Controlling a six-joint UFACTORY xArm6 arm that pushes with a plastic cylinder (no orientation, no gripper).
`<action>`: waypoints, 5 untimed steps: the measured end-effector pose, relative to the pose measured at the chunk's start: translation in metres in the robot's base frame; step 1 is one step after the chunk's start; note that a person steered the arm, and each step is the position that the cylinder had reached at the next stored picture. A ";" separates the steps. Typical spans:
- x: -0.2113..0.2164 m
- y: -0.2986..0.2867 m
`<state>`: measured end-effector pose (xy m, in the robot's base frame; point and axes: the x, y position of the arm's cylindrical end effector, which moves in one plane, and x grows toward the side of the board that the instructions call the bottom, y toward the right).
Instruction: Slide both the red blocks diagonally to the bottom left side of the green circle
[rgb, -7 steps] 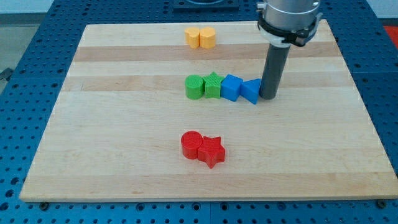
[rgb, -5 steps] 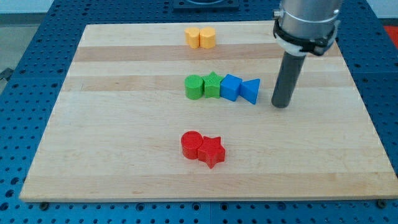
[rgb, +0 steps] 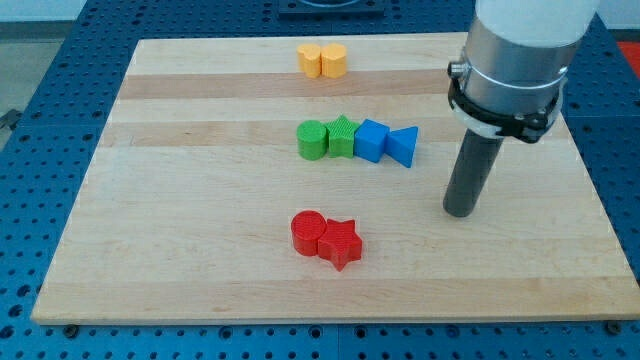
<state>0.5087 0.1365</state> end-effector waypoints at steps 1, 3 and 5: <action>0.006 0.000; 0.008 0.000; 0.044 0.009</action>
<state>0.5523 0.1455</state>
